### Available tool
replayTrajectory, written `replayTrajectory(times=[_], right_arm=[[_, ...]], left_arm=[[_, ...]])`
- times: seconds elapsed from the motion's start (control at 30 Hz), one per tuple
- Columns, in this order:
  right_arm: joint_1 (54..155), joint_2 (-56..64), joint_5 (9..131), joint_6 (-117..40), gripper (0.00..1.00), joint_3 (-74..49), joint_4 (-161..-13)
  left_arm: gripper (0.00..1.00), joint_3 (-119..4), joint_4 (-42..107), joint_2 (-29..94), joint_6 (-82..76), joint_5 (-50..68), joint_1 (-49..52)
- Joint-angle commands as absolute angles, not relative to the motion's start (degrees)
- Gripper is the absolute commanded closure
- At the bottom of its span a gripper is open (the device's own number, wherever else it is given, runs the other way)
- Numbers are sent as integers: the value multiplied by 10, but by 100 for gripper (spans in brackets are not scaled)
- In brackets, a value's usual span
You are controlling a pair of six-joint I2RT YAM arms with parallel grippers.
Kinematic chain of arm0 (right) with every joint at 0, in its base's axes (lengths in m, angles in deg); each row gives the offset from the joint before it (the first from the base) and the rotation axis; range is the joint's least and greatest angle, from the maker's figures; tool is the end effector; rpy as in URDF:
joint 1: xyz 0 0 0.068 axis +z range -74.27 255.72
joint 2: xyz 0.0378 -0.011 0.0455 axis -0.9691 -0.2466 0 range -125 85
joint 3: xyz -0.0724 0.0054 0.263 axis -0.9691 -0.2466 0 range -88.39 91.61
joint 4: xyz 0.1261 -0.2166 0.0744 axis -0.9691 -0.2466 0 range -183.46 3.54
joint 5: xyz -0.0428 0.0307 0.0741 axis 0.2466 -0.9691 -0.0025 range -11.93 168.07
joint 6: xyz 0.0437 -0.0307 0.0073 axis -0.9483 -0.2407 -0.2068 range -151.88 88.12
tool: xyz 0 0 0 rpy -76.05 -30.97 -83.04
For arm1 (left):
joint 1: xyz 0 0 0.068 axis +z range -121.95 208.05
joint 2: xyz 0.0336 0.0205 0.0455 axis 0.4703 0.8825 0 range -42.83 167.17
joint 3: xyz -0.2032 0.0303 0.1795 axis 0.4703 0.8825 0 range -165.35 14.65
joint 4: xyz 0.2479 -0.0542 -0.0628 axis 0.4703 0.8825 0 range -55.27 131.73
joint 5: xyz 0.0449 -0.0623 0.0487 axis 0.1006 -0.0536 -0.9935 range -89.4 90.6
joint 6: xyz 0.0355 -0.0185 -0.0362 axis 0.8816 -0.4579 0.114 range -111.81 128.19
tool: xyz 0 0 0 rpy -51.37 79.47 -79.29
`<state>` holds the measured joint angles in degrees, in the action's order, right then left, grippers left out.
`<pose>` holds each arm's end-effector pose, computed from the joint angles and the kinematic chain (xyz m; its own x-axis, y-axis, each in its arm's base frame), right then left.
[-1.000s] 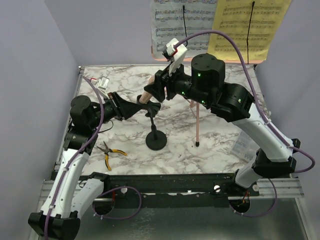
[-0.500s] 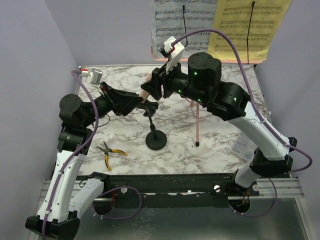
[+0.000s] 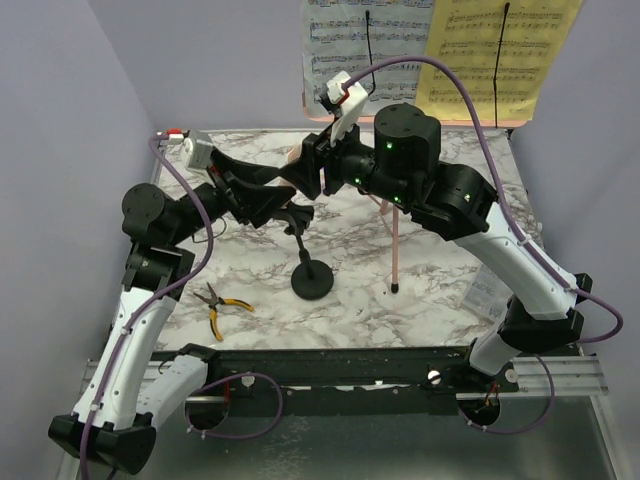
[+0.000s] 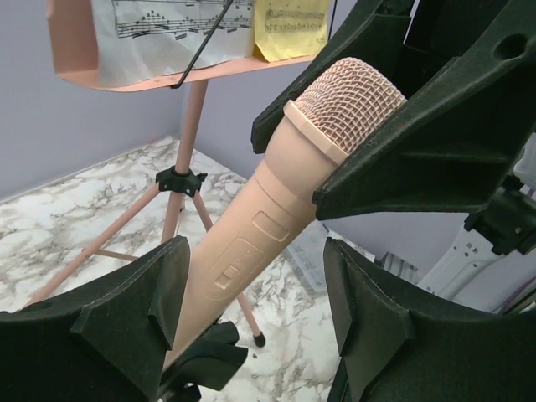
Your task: Set up the instrument practice props
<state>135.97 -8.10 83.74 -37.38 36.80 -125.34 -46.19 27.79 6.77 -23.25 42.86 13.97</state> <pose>0.1612 0.2747 0.5452 -0.1365 -0.0465 -0.9895 -0.8058 0.5862 0.0836 0.1619 -0.0654 0.4525 -0.1590 -0.3582 -0.9200 0.8402 0.4402 -0.3167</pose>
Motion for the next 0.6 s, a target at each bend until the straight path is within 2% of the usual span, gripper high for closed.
replayTrajectory(times=[0.0,0.2,0.3,0.37,0.43,0.57], right_arm=[[1358,-82,806,-387,63,367,-1234],[1358,-74,796,-390,68,364,-1236],[1358,-69,797,-389,66,359,-1236],[1359,-63,803,-389,59,351,-1236],[1359,-50,817,-387,48,331,-1229],[1358,9,846,-385,25,243,-1180]], left_arm=[[29,-492,248,108,-165,479,109],[35,-511,246,148,-122,439,63],[52,-517,243,165,-119,424,49],[65,-513,235,168,-120,420,46],[76,-499,225,162,-120,409,45],[84,-462,204,146,-104,406,44]])
